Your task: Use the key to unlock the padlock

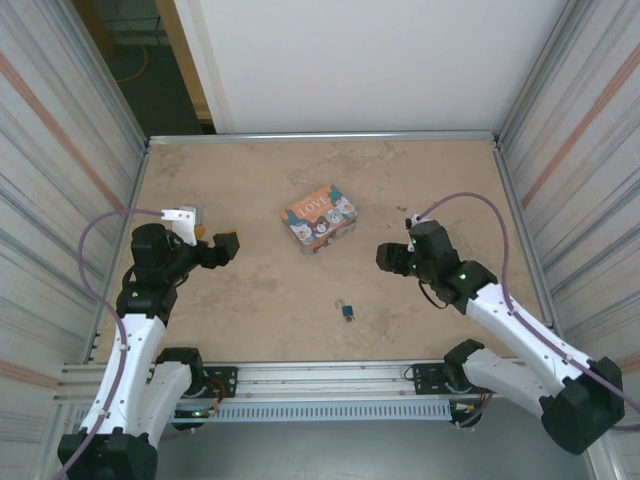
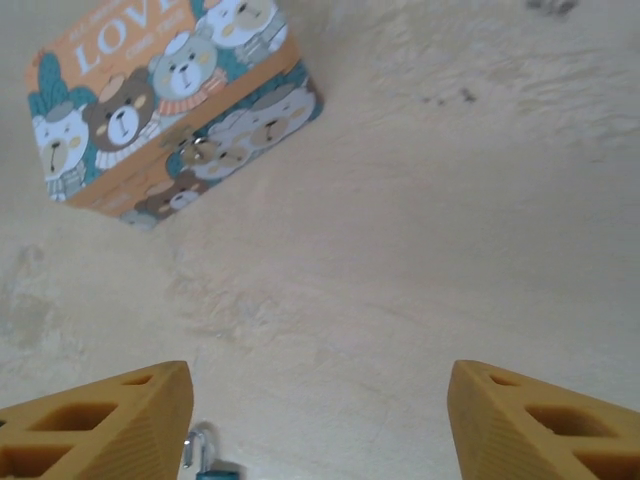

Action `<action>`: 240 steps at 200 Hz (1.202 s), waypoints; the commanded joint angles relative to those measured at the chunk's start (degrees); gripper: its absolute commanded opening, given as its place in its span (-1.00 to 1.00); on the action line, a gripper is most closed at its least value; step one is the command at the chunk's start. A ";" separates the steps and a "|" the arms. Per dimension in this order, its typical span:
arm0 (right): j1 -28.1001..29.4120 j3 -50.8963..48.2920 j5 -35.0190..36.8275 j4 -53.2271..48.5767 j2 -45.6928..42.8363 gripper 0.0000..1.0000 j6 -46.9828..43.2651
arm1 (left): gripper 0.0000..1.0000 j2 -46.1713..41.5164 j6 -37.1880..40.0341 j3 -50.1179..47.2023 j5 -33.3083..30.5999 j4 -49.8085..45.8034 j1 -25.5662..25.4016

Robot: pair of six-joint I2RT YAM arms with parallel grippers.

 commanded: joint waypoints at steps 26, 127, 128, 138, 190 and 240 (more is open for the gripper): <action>-6.84 -5.31 1.05 3.69 -8.03 0.66 -0.77 | 0.85 0.65 0.66 0.20 0.00 0.34 0.60; -22.11 -13.91 0.47 13.10 -17.16 0.98 -11.41 | 0.85 1.62 1.03 0.33 -0.96 0.07 0.69; -22.19 -14.05 0.50 13.32 -17.16 0.98 -11.50 | 0.85 1.62 1.07 0.33 -0.98 0.03 0.69; -22.94 -15.28 1.01 15.61 -17.07 0.98 -13.55 | 0.85 1.73 1.09 0.37 -1.08 -0.02 0.69; -27.36 -22.30 3.83 27.74 -13.55 0.98 -18.88 | 0.85 2.09 1.41 0.33 -2.00 -0.28 0.69; -30.80 -24.38 -1.27 40.38 -1.54 0.98 -21.51 | 0.85 3.11 1.69 0.59 -2.45 -0.37 0.69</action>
